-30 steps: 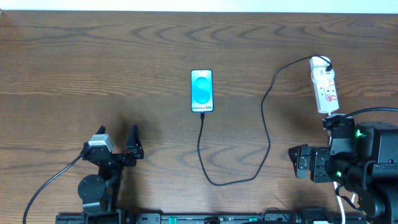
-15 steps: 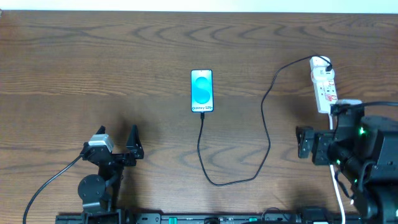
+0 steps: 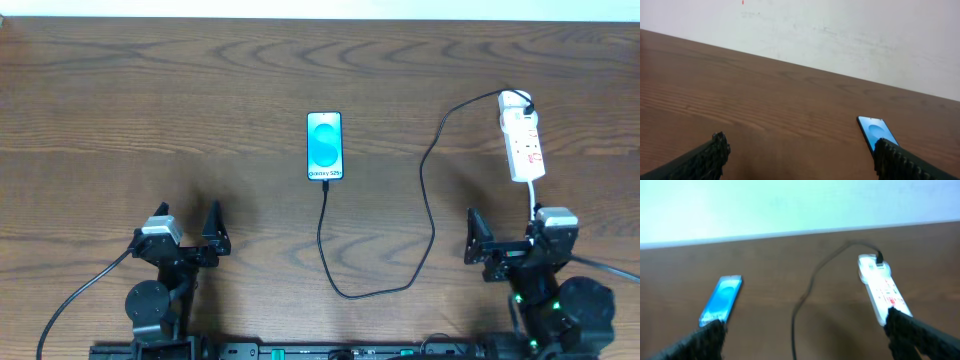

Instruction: Plug charger to phone and switch on socket

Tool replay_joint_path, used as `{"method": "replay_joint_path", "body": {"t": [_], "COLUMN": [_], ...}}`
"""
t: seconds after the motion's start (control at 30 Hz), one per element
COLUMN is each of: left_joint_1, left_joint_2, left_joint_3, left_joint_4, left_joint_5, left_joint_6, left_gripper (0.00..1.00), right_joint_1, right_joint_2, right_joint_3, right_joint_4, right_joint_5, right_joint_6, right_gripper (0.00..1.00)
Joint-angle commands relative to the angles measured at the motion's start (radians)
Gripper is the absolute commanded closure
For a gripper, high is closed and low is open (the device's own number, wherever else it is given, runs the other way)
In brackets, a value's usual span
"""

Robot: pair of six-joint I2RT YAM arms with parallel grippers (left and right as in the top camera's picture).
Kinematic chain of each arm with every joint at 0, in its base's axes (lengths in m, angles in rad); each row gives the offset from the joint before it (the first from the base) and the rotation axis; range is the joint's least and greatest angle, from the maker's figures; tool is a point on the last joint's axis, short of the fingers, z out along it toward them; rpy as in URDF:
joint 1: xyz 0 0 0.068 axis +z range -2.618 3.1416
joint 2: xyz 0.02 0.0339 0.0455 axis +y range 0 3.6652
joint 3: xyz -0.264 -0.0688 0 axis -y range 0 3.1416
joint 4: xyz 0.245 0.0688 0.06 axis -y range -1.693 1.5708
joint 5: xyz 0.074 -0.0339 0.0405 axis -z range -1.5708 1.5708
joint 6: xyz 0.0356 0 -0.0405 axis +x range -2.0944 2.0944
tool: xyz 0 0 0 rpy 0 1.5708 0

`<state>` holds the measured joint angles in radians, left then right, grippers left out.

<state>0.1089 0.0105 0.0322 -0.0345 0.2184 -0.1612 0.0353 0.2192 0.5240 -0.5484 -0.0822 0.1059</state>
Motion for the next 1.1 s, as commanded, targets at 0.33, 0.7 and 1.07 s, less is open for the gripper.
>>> {"method": "replay_joint_path", "body": {"t": [0.33, 0.7, 1.07], "left_joint_1": [0.004, 0.004, 0.004], "left_joint_2": [-0.006, -0.006, -0.006], "left_joint_3": [-0.028, -0.028, -0.028], "left_joint_4": [-0.016, -0.016, -0.016], "left_joint_5": [-0.002, -0.002, -0.002], "left_joint_6": [-0.005, -0.005, -0.005], "left_gripper": [0.06, 0.06, 0.06], "right_joint_1": [0.008, 0.009, 0.01], "right_joint_2": [-0.214, -0.214, -0.212], "right_joint_3": [-0.389, -0.519, -0.518], "right_joint_4": [0.461, 0.63, 0.484], "right_joint_5": [-0.059, -0.05, -0.051], "right_joint_6": [0.107, 0.106, 0.133], "right_gripper": [0.01, 0.01, 0.01]}}
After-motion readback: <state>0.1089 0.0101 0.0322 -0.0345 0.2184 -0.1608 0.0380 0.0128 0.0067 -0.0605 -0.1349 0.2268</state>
